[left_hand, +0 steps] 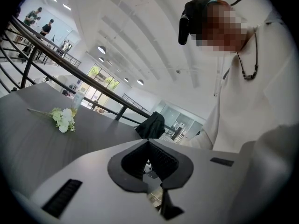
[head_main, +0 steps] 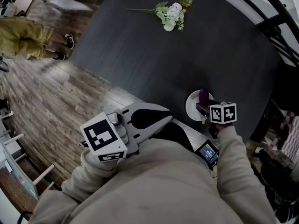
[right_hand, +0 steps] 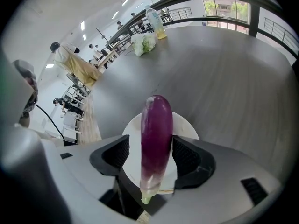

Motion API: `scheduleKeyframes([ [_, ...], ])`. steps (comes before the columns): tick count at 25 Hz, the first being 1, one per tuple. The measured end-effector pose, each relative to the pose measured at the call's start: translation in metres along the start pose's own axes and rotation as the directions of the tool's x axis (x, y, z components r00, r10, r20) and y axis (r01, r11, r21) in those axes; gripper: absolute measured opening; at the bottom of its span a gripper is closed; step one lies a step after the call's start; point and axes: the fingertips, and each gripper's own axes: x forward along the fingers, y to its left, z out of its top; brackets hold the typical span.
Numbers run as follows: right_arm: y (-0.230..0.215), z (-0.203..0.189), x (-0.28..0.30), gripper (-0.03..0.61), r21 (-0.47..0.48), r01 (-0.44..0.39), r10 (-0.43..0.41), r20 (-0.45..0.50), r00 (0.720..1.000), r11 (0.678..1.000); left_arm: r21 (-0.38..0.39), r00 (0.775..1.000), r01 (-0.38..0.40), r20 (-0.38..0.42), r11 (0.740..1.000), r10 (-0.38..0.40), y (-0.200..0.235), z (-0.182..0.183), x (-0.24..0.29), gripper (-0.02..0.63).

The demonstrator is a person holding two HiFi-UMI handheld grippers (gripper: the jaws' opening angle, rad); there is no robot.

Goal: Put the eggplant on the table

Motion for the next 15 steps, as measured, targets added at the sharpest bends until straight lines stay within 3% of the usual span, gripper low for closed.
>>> scheduleKeyframes([
  [9,-0.010,0.005,-0.021,0.276,-0.017,0.098,-0.098,0.037,0.995,0.995,0.053,1.000,0.006,-0.024,0.999,-0.005,-0.009,0.012,-0.002,0.005],
  [15,-0.011,0.016,-0.045,0.276,0.030,0.096,-0.099,0.120,0.988,0.995,0.121,0.999,0.037,-0.034,0.992,-0.033,-0.018,0.032,0.003,0.005],
])
